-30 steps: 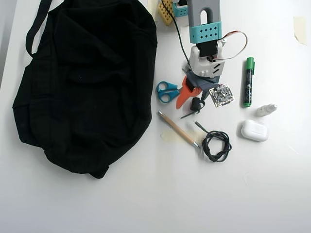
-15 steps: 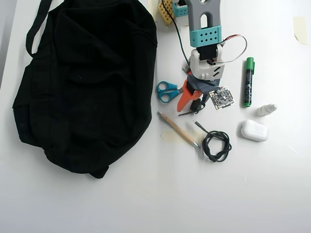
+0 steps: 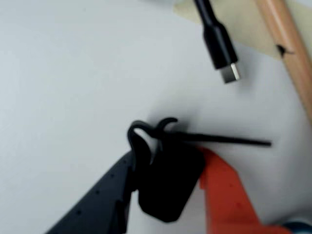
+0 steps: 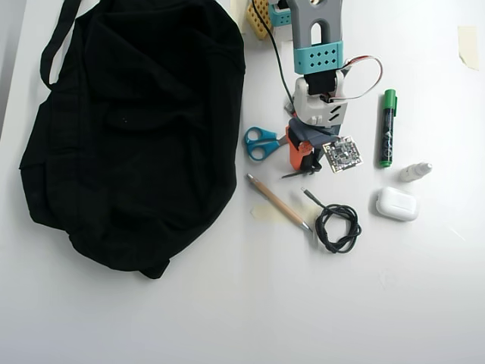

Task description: Put the black bike light into the black bag

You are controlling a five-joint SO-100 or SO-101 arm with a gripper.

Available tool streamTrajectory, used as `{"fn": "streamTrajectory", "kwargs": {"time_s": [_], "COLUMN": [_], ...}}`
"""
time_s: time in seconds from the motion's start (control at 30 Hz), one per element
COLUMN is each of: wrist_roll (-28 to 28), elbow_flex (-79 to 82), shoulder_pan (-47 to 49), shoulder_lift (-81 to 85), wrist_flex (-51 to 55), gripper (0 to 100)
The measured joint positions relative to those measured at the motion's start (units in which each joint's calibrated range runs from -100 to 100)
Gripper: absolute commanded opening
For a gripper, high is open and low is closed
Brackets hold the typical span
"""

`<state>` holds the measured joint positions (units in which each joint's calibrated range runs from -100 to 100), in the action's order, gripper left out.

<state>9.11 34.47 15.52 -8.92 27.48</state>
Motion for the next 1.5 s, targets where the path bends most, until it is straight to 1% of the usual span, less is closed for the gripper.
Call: {"fn": "streamTrajectory", "kwargs": {"time_s": [0.2,0.3,0.4,0.5,0.6,0.73,0.8,0.87,1.03,1.17,1.23,1.3,1.33,1.37,1.4,1.47,1.5], "wrist_roll": [0.10,0.24,0.63,2.15,2.54,1.66,0.05,-0.39,-0.78,-0.88,-0.83,-0.68,-0.78,-0.54,-0.39,-0.05,-0.05], "elbow_flex": [-0.26,-2.65,-7.76,-15.96,-26.28,-35.58,-38.40,-39.08,-36.77,-29.69,-25.34,-19.03,-14.68,-9.30,-6.57,1.96,2.56], "shoulder_pan": [0.00,0.00,0.00,-0.44,-2.42,-5.58,-8.73,-12.04,-19.30,-26.94,-30.24,-34.06,-35.67,-36.70,-37.43,-40.00,-39.71], "shoulder_lift": [-0.08,-0.08,-0.17,0.75,3.42,8.17,12.51,16.18,21.68,22.52,22.52,22.52,22.85,22.94,22.94,22.94,22.94], "wrist_flex": [0.51,5.28,14.15,26.50,40.39,50.02,52.07,52.92,53.26,52.92,50.45,45.08,40.22,32.89,28.80,13.46,12.10], "gripper": [2,2,2,2,2,2,2,2,2,2,2,2,2,2,2,2,2]}}
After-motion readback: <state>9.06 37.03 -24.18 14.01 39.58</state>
